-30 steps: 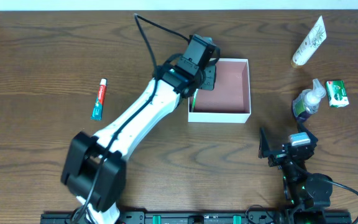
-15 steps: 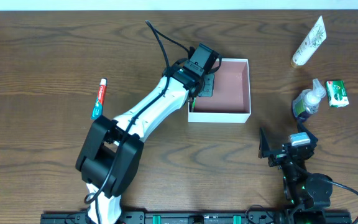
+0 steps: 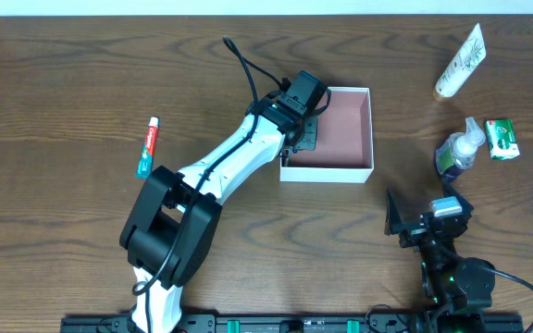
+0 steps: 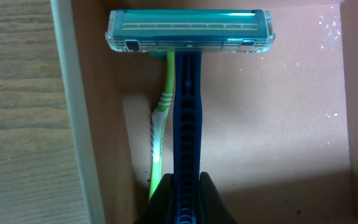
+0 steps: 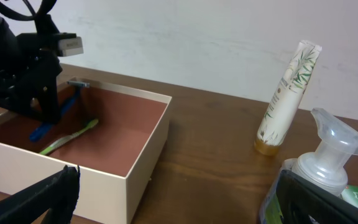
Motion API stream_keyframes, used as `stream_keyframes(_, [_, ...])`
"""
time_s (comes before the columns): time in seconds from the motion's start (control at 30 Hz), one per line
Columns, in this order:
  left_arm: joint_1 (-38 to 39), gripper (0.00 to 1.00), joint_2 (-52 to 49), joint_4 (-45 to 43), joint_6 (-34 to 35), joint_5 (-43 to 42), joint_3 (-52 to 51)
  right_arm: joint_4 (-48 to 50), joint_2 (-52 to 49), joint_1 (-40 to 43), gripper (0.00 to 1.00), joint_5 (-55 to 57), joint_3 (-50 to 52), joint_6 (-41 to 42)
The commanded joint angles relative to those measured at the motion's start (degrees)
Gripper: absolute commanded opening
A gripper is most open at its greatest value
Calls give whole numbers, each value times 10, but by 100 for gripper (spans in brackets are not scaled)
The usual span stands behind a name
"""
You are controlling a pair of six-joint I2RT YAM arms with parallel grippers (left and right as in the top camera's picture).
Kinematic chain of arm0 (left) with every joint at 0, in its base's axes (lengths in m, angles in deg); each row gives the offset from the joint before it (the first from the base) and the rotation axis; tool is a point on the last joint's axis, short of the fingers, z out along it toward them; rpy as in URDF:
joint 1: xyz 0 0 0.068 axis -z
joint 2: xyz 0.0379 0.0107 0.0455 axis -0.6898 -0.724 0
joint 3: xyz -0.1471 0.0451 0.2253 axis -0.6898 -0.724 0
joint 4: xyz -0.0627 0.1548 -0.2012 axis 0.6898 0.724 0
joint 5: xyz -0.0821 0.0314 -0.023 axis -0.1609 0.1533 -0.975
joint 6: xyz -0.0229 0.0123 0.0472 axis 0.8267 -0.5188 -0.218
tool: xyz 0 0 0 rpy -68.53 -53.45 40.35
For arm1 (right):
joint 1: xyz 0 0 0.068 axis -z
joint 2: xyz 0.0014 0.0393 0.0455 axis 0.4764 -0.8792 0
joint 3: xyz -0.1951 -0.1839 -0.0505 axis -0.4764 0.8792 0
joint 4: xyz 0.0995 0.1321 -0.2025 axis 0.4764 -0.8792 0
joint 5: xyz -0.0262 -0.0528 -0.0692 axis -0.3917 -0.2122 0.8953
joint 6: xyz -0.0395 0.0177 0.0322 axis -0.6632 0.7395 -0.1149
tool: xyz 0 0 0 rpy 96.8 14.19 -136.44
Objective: Pack container
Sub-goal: 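Lift the razor and carry it into the box beside the toothbrush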
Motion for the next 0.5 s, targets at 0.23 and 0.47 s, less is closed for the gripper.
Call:
stream_keyframes(0.23, [7, 8, -20, 1, 3, 11, 0, -2, 1, -4, 99, -6, 1, -3])
stream_keyframes(0.47, [7, 8, -22, -2, 3, 11, 0, -2, 1, -4, 99, -6, 1, -3])
